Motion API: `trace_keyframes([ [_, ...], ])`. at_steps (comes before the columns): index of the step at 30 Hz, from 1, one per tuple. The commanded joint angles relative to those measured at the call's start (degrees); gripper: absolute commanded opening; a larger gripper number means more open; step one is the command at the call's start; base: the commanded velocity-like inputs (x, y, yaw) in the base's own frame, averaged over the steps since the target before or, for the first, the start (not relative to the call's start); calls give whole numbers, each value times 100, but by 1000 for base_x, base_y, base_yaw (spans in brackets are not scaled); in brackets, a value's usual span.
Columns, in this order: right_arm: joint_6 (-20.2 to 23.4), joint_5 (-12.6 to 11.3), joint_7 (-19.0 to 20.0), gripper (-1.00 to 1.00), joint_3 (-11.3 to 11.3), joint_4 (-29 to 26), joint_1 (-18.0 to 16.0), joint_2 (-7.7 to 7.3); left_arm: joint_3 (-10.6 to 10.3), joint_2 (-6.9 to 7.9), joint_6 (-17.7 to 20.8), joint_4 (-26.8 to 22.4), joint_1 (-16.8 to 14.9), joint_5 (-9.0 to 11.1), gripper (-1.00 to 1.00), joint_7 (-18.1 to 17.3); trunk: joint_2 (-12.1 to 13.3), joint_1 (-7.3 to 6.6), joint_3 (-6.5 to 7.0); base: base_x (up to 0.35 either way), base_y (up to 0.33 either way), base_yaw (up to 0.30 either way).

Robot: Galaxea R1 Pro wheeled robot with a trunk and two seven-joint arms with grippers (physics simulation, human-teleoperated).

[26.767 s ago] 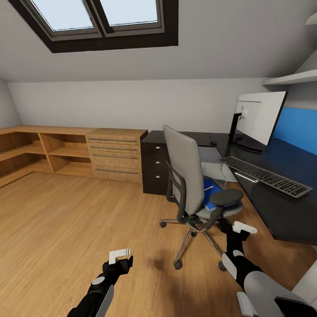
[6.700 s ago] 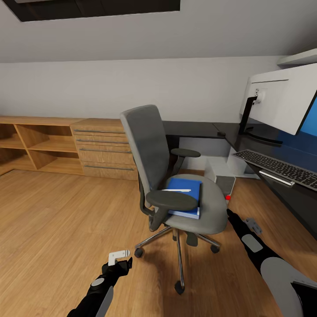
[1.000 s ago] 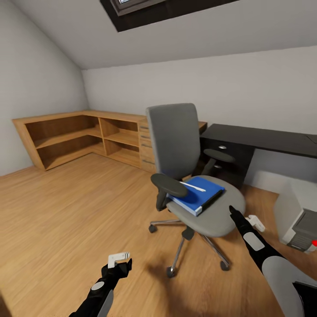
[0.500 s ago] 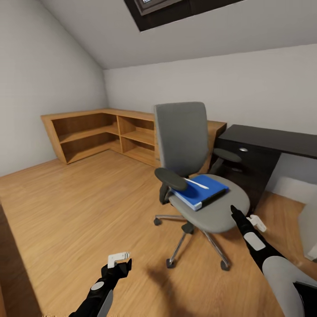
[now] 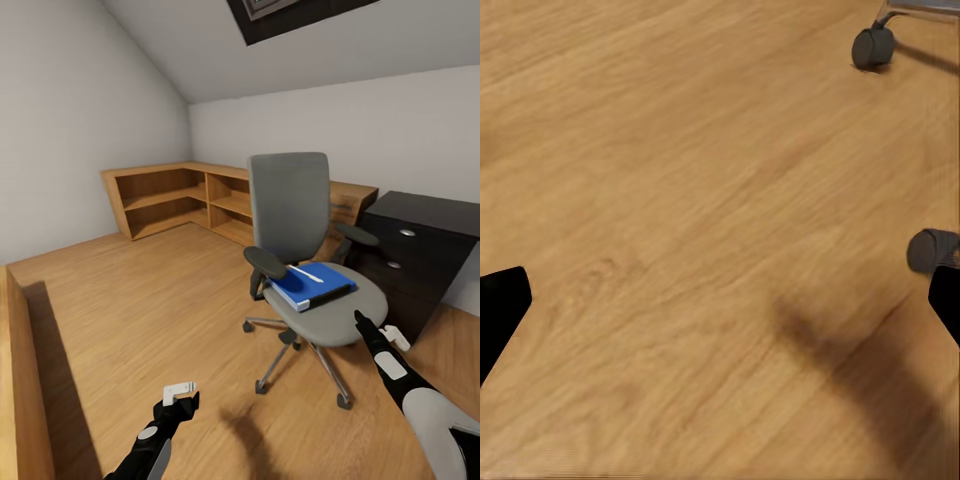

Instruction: In the bedroom, organize the workspace by keeping the computer under the desk, ensuring the monitor is on the desk, placing the keyboard on the desk next to the monitor, placing the mouse on the desk next to the keyboard, moving the folder from the swivel chair onto the desk next to the mouse, stacking the notebook on top of the folder with the pen on top of the notebook, and positioning the swivel chair next to the desk.

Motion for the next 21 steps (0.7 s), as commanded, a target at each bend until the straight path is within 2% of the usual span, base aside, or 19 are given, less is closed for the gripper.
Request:
trace_keyframes([
  [1, 132, -69, 51, 100, 112, 19, 0, 105, -8, -1, 29, -6, -3, 59, 100, 21, -1, 0, -7, 0, 0, 224],
  [7, 131, -73, 52, 100, 106, 19, -3, 90, -8, -4, 28, -6, -3, 59, 100, 23, -1, 0, -10, 0, 0, 69],
  [15, 136, -85, 51, 100, 97, 27, 2, -57, -9, -1, 23, -6, -3, 59, 100, 23, -1, 0, -10, 0, 0, 4],
  [21, 136, -86, 51, 100, 94, 27, 4, -80, -8, -3, 22, -6, -3, 59, 100, 21, -1, 0, -10, 0, 0, 0],
])
